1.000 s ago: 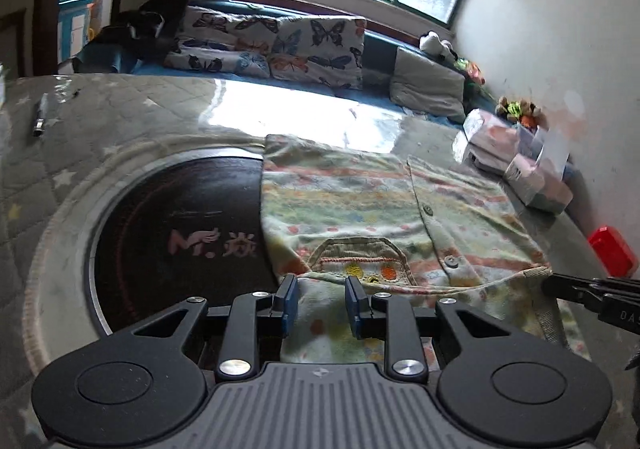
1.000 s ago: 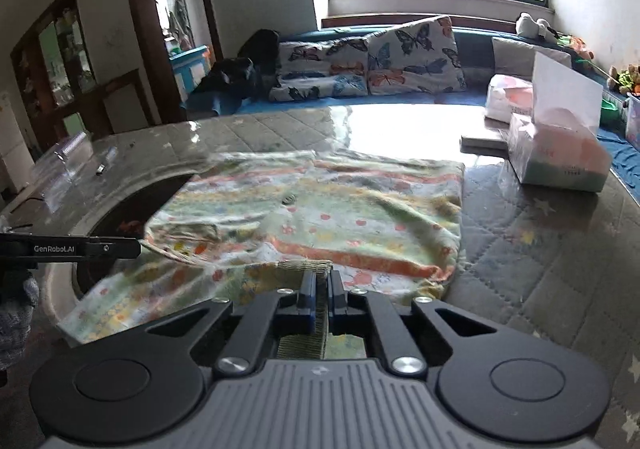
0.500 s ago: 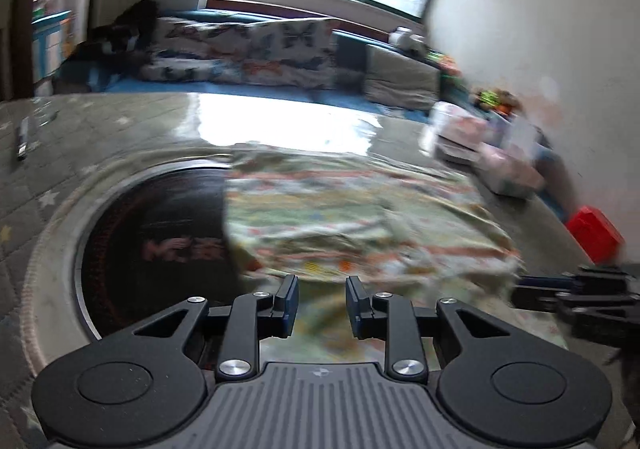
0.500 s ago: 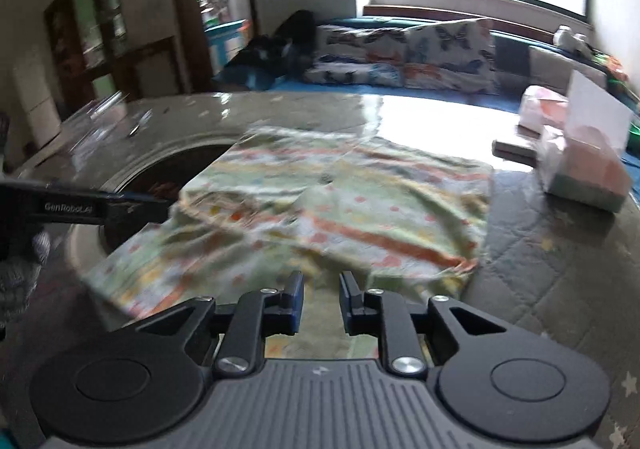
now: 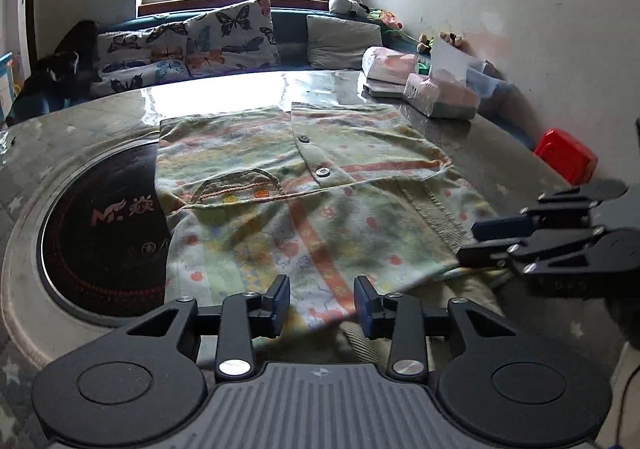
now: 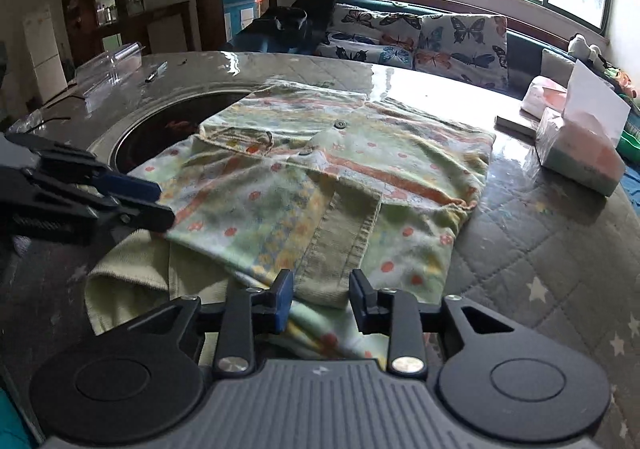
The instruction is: Fold clothes
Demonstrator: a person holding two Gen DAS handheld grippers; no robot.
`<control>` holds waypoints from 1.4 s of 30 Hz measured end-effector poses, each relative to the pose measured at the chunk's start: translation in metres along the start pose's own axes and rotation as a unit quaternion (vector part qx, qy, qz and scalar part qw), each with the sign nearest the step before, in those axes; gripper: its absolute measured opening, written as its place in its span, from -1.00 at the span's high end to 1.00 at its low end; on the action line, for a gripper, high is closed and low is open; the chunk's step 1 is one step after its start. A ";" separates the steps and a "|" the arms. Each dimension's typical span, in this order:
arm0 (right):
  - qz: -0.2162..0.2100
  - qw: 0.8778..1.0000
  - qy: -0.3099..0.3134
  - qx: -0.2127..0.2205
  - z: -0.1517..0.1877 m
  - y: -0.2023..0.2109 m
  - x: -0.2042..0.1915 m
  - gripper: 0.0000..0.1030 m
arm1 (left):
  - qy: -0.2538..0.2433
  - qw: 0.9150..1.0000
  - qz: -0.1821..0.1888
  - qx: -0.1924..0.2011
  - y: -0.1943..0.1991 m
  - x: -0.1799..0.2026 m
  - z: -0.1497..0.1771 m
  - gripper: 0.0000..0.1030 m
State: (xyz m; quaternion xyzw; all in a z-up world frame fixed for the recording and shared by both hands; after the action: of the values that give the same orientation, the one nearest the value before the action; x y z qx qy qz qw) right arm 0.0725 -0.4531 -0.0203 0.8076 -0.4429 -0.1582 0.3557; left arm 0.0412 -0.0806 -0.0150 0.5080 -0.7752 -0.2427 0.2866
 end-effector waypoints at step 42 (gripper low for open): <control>-0.081 0.996 0.008 0.043 -0.030 -0.002 -0.018 0.59 | 0.075 0.994 0.078 -0.019 0.028 -0.012 -0.042 0.28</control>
State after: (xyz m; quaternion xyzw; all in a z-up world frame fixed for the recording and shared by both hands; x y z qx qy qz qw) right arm 0.0805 -0.4251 -0.0019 0.8566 -0.3799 -0.1605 0.3101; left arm 0.0558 -0.0625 0.0309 0.4572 -0.7841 -0.1954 0.3715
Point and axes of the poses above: each gripper's, at about its wrist camera, not at the fingertips, and y roughly against the way its jaws point, x to its right, z to its underside, the point moved 4 cm from there along -y, roughly the way its jaws point, and after that the axes turned 5 degrees about y, right-handed, at the moved point
